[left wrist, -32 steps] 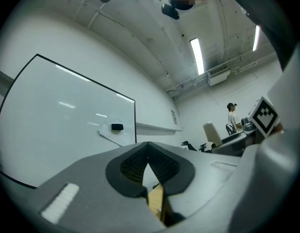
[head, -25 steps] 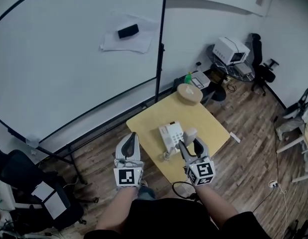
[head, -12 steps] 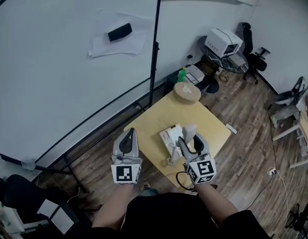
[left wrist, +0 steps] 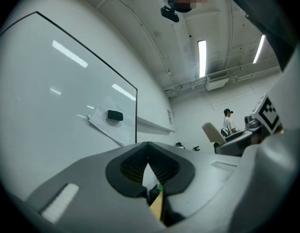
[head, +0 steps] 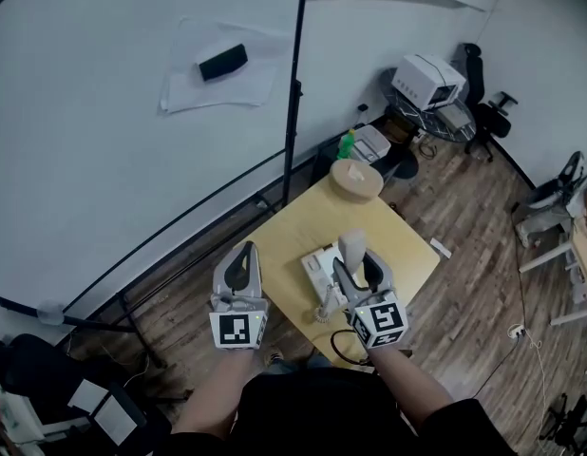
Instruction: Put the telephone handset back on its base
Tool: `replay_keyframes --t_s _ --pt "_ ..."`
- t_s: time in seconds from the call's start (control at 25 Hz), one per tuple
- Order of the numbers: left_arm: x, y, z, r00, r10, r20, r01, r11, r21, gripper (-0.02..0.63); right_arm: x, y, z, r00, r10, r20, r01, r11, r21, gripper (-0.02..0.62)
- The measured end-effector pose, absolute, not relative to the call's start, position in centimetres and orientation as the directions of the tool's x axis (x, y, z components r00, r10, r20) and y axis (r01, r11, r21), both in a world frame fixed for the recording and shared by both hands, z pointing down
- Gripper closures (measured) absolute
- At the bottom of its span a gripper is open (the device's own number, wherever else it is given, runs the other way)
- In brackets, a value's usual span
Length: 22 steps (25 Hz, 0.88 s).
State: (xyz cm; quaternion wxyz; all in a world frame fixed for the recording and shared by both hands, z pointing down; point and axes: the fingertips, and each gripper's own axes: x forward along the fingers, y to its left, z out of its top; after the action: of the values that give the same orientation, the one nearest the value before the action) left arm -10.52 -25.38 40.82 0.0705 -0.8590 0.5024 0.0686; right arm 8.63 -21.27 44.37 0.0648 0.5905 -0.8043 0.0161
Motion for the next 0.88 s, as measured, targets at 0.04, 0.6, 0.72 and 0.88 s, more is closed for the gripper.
replay_keyframes --t_s 0.04,0.6,0.72,0.88 --pt "-10.3 -25.4 40.8 0.483 -0.856 -0.184 -0.875 -0.482 -0.055 0.606 8.8 -21.5 44.5 -0.301 -0.945 0.129 -0.95 0.309 0.051 0.365" --pt "-9.0 -25.5 43.4 0.457 -0.882 -0.116 -0.89 -0.452 -0.067 0.606 8.9 -25.6 51.3 -0.391 -0.868 0.304 -0.916 0.4 -0.035 0.365" --pt "-8.9 -25.3 44.3 0.453 -0.885 -0.106 -0.892 -0.449 -0.058 0.606 8.7 -26.3 53.8 -0.394 -0.847 0.357 -0.912 0.409 -0.038 0.365" --pt "-8.9 -25.5 45.5 0.442 -0.893 -0.082 -0.897 -0.441 -0.037 0.606 8.6 -27.2 57.5 -0.384 -0.807 0.448 -0.911 0.41 -0.042 0.365"
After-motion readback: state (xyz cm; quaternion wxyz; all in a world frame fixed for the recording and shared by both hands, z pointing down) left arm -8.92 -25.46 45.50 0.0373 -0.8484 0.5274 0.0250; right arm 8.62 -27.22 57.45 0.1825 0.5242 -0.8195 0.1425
